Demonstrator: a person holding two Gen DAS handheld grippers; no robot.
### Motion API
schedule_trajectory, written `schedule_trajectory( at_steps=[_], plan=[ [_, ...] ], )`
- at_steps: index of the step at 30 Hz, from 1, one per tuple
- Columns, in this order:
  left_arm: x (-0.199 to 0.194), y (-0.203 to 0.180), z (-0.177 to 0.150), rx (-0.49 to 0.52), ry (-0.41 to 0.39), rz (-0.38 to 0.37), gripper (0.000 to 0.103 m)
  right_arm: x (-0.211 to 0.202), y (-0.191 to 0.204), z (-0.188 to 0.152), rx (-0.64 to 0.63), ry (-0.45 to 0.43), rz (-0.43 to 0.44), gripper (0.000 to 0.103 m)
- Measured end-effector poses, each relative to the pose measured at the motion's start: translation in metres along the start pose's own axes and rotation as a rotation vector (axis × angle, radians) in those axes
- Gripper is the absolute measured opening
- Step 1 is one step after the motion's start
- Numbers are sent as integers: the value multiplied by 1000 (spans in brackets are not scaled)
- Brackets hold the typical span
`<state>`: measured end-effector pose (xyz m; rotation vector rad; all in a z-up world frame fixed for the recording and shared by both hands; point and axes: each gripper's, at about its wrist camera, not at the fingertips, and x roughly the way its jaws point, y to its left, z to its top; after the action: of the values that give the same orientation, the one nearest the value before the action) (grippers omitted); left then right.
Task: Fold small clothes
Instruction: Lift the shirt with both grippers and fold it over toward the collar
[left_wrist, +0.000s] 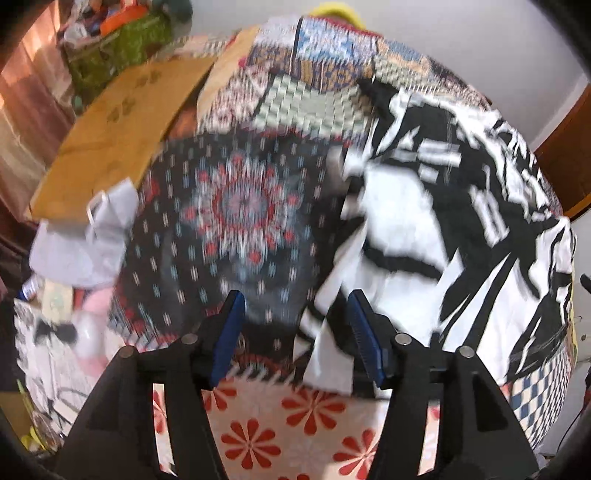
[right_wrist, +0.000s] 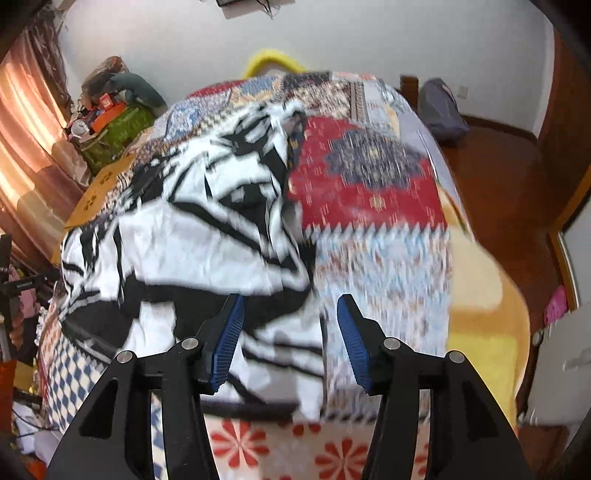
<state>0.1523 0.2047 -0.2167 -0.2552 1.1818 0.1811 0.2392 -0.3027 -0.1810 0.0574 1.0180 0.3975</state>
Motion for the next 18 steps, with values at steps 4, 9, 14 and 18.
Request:
schedule_trajectory(
  at_steps=[4, 9, 14, 18],
  plan=[
    [20, 4, -18, -27, 62, -22, 58, 13, -6, -22, 42, 60, 10, 49],
    [27, 8, -29, -91, 48, -47, 58, 32, -7, -39, 83, 118, 42, 49],
    [22, -1, -37, -76, 18, -72, 32, 39, -7, -41, 107, 103, 61, 43],
    [17, -14, -36, -43, 14, -81, 8, 37, -6, -39, 105, 103, 73, 9]
  ],
)
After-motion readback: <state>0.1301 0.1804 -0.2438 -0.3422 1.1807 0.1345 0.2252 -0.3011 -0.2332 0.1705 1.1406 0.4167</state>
